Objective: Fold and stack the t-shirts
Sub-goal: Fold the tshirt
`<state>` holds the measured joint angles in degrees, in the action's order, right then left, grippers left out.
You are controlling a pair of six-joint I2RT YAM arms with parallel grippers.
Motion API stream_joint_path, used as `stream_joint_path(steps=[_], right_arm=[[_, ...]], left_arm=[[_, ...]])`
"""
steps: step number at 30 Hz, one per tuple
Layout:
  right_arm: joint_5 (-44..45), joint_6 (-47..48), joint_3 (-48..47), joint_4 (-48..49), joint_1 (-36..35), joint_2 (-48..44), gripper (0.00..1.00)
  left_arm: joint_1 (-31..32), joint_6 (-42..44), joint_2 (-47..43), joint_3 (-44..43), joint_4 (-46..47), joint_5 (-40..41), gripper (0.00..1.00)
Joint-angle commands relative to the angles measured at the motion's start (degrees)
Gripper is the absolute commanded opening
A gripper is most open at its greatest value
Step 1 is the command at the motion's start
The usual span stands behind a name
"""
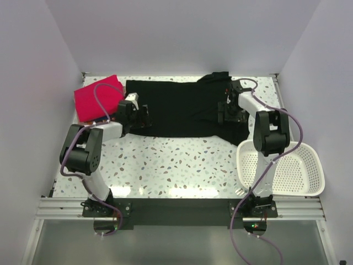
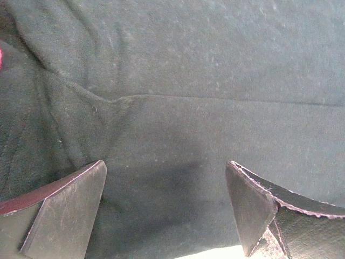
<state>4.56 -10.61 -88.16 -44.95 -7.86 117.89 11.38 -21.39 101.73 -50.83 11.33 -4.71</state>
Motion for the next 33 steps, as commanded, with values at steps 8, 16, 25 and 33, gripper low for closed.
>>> stream_joint_path(steps=[8,16,25,33], right_arm=[[5.1,2.1,-3.3,-3.5,1.6,-6.8,0.85],[2.8,0.9,3.6,-2.2,4.2,-8.0,0.83],[-1.2,1.9,5.3,-2.5,7.8,-6.5,0.71],[-1.7,3.8,5.2,-5.6,9.6,-3.3,0.57]], left_arm=[[-0.5,-1.1,-8.9,3.5,-9.5,1.5,0.98],[0.1,-1.9,-6.6,1.4,-8.7,-0.9,0.98],[0.2,-3.0,-5.5,4.5,-6.0,-2.7,0.98],[0.1,-2.6,-3.6,3.1,-6.0,-2.9,0.98]])
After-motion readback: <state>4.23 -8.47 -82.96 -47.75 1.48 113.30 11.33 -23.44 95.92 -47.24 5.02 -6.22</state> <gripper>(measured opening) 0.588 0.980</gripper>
